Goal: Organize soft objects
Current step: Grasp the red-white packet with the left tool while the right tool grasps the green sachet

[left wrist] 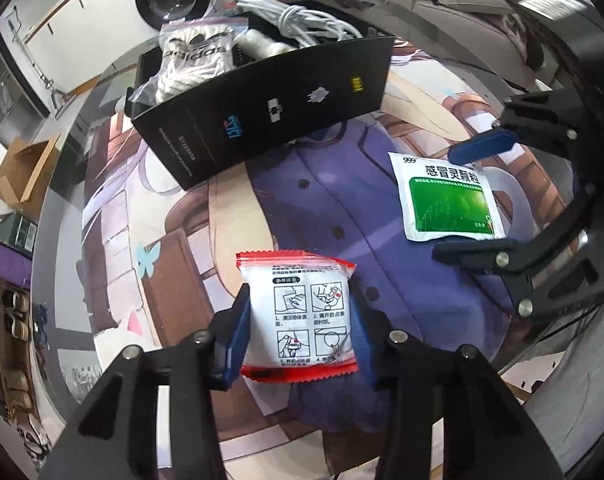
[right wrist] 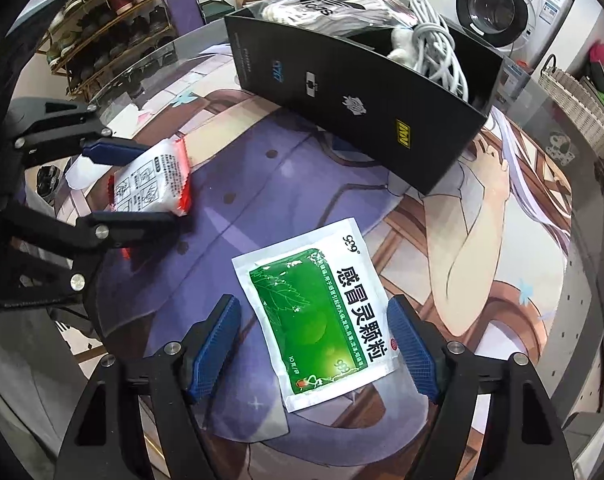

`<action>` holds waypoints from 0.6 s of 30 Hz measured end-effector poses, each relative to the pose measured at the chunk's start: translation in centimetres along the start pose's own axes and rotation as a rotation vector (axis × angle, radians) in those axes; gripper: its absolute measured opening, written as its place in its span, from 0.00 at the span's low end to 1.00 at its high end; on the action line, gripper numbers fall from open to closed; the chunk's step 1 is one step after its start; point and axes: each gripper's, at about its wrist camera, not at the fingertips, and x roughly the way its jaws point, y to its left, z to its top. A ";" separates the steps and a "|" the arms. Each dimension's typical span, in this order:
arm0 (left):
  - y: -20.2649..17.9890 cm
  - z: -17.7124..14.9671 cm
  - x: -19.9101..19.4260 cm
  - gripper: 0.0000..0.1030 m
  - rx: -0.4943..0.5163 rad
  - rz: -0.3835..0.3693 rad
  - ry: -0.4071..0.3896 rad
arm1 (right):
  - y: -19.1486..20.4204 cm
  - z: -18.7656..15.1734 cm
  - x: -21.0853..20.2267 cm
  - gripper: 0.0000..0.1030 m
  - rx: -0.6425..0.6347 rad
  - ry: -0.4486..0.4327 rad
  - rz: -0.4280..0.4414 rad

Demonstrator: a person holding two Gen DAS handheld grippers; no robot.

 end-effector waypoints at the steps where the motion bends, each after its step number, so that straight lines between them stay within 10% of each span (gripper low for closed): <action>1: 0.1 -0.1 0.1 0.44 -0.008 -0.002 0.005 | 0.0 0.0 0.0 0.75 -0.005 -0.001 0.000; 12: 0.7 -0.3 0.4 0.52 -0.009 0.007 0.015 | -0.8 0.6 0.4 0.85 0.000 0.005 -0.019; 18: 1.0 -0.2 0.6 0.52 -0.008 0.011 0.011 | -0.2 0.4 -0.4 0.86 0.063 0.036 0.153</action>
